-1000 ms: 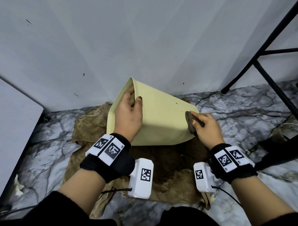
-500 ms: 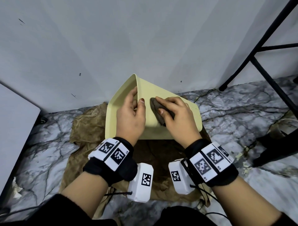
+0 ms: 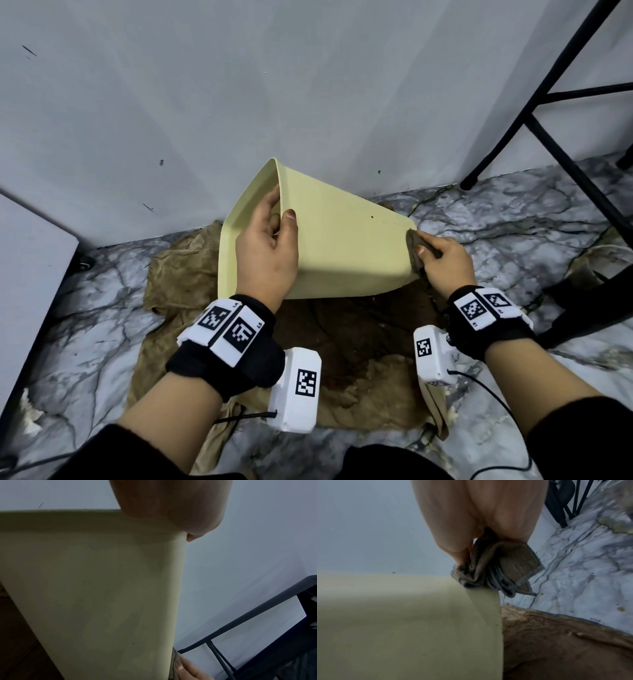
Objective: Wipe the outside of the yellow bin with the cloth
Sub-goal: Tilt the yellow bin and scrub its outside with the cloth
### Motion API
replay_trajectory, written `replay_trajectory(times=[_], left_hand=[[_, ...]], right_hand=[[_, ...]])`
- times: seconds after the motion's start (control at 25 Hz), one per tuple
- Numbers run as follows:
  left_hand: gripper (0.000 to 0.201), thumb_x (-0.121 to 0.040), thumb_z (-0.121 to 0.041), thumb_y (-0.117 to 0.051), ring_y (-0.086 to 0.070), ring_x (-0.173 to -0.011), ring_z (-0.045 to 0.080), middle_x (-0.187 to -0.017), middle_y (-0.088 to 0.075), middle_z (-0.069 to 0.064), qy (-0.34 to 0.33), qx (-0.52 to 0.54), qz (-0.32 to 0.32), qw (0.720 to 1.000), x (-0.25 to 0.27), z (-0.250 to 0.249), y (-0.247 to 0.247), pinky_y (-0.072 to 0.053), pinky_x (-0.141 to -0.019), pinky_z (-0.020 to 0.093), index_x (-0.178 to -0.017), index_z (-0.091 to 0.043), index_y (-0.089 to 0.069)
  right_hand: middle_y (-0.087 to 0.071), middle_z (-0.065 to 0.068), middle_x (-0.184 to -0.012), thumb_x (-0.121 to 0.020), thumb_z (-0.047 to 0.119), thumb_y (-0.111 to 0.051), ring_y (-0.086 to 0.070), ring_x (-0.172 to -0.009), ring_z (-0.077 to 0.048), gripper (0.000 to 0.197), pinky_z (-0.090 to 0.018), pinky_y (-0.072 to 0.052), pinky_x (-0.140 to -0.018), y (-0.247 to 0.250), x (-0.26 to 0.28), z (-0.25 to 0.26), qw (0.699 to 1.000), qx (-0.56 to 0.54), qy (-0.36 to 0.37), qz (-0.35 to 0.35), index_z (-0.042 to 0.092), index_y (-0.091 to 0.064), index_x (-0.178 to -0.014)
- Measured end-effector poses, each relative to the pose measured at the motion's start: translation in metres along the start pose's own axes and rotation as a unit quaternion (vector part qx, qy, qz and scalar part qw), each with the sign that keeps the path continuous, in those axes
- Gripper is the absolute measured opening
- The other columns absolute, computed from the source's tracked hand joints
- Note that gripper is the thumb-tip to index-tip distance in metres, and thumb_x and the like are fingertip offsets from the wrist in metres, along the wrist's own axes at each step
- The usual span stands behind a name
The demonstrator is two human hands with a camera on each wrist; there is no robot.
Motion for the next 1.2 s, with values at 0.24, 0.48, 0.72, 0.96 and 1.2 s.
replay_trajectory(times=[0.24,0.48,0.72,0.96,1.2], left_hand=[[0.035,-0.091,-0.012,-0.047,-0.055,-0.07,0.016,-0.075,-0.061,-0.006,-0.006,0.006,0.001,1.0,0.004,-0.001,-0.005,-0.044,-0.057,0.013,-0.124,-0.023,-0.047],[0.036,-0.087,-0.017,-0.048,-0.054,-0.059,0.015,-0.07,-0.063,-0.005,-0.04,-0.022,-0.006,0.999,0.007,-0.006,-0.005,-0.045,-0.056,0.019,-0.121,-0.029,-0.048],[0.038,-0.086,-0.023,-0.048,-0.052,-0.064,0.022,-0.076,-0.064,0.021,-0.02,-0.019,0.007,1.0,0.002,-0.002,0.0,-0.043,-0.057,0.027,-0.125,-0.024,-0.048],[0.037,-0.093,-0.012,-0.043,-0.057,-0.067,-0.005,-0.081,-0.061,-0.019,-0.005,-0.031,0.039,0.999,-0.002,-0.003,0.004,-0.045,-0.062,0.009,-0.129,-0.019,-0.041],[0.051,-0.092,-0.006,-0.035,-0.053,-0.091,-0.005,-0.111,-0.054,-0.008,0.012,-0.048,0.111,0.993,-0.008,-0.012,0.002,-0.04,-0.07,0.001,-0.138,-0.023,-0.021]], right_hand=[[-0.055,-0.01,-0.115,-0.086,0.011,-0.055,-0.051,-0.111,-0.025,0.034,-0.011,-0.03,-0.087,-0.014,0.032,0.059,0.991,-0.043,0.127,-0.005,0.017,-0.058,-0.119],[-0.058,-0.004,-0.106,-0.084,0.014,-0.056,-0.049,-0.103,-0.029,0.035,-0.022,-0.034,-0.088,-0.031,0.069,0.135,0.963,-0.069,0.261,0.001,0.024,-0.058,-0.118],[-0.055,-0.002,-0.104,-0.084,0.014,-0.056,-0.05,-0.107,-0.029,0.034,-0.034,-0.04,-0.098,-0.029,0.05,0.102,0.974,-0.084,0.21,0.005,0.024,-0.059,-0.117],[-0.053,-0.014,-0.117,-0.087,0.012,-0.053,-0.05,-0.113,-0.026,0.033,-0.007,-0.027,-0.085,-0.01,0.018,0.033,0.996,-0.057,0.069,-0.002,0.015,-0.057,-0.12],[-0.05,-0.016,-0.126,-0.089,0.014,-0.052,-0.047,-0.119,-0.03,0.035,-0.027,-0.034,-0.099,-0.001,0.012,0.018,0.999,-0.036,0.008,0.0,0.014,-0.054,-0.124]])
Point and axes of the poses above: each hand's wrist, its own x-axis away from the middle knuckle, its own y-axis out of the back of the hand, z = x × y, the point moved 2 cm from there along -x, towards the middle knuckle
